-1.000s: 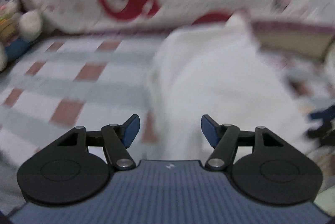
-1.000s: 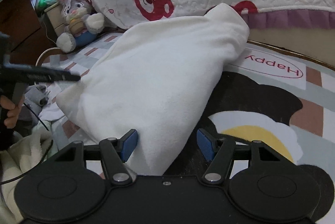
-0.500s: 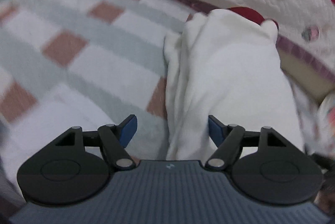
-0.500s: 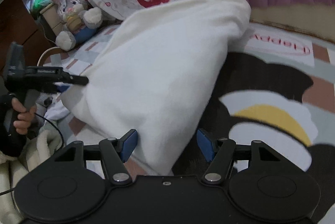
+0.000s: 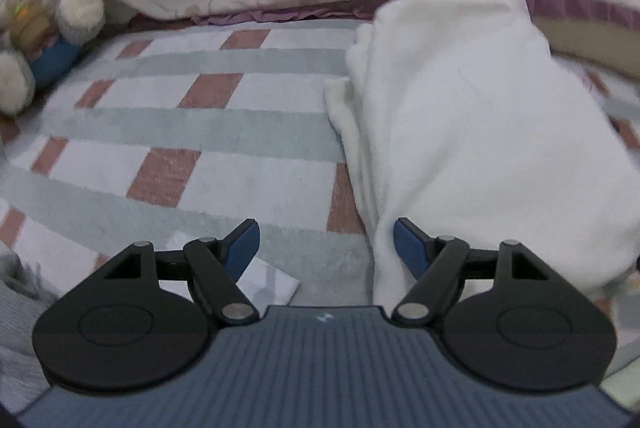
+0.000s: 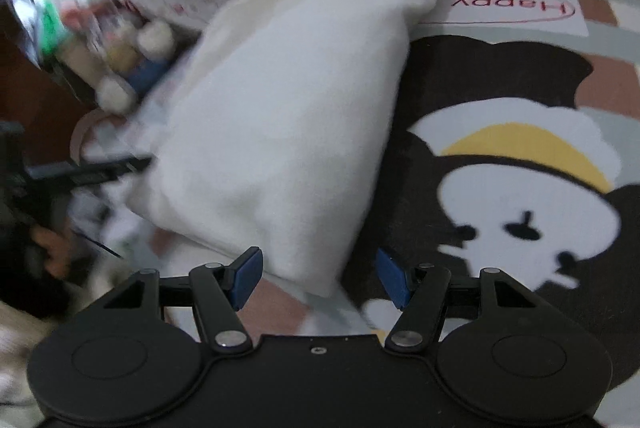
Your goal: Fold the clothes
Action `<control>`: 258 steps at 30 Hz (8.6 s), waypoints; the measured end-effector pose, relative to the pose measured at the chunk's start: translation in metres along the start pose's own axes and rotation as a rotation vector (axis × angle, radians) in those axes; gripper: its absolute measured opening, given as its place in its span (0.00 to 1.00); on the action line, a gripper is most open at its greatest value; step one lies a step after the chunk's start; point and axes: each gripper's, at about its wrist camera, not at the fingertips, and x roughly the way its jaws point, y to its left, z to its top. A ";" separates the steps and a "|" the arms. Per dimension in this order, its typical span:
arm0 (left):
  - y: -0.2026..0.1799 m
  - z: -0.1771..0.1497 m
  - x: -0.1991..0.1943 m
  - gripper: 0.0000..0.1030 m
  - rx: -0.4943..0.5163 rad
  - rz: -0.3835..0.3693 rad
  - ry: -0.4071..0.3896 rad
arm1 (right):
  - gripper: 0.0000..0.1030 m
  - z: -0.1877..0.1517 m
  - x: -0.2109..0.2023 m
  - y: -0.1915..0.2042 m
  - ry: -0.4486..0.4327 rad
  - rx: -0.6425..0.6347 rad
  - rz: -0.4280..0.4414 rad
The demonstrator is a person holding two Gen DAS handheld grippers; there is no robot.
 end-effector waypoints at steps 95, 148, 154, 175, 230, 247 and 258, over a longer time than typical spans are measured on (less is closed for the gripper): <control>-0.057 0.008 -0.059 0.34 0.087 -0.389 -0.391 | 0.36 0.174 -0.001 0.051 -0.356 0.353 0.329; 0.273 -0.007 0.009 0.26 -0.797 0.340 -0.295 | 0.65 0.090 0.262 0.235 0.139 -0.117 0.388; 0.225 0.017 -0.027 0.47 -0.587 0.311 -0.469 | 0.08 0.079 0.269 0.267 0.151 -0.332 0.361; 0.186 0.016 0.045 0.53 -0.440 0.040 -0.091 | 0.10 0.175 0.299 0.181 -0.035 0.144 0.252; -0.029 -0.030 -0.169 1.00 -0.388 0.261 -0.020 | 0.62 0.019 -0.022 0.247 -0.285 -0.574 -0.027; -0.070 -0.035 -0.197 1.00 -0.306 0.227 -0.034 | 0.72 -0.023 -0.067 0.245 -0.337 -0.583 -0.053; -0.067 -0.036 -0.208 1.00 -0.303 0.259 -0.037 | 0.76 -0.033 -0.068 0.258 -0.359 -0.625 -0.062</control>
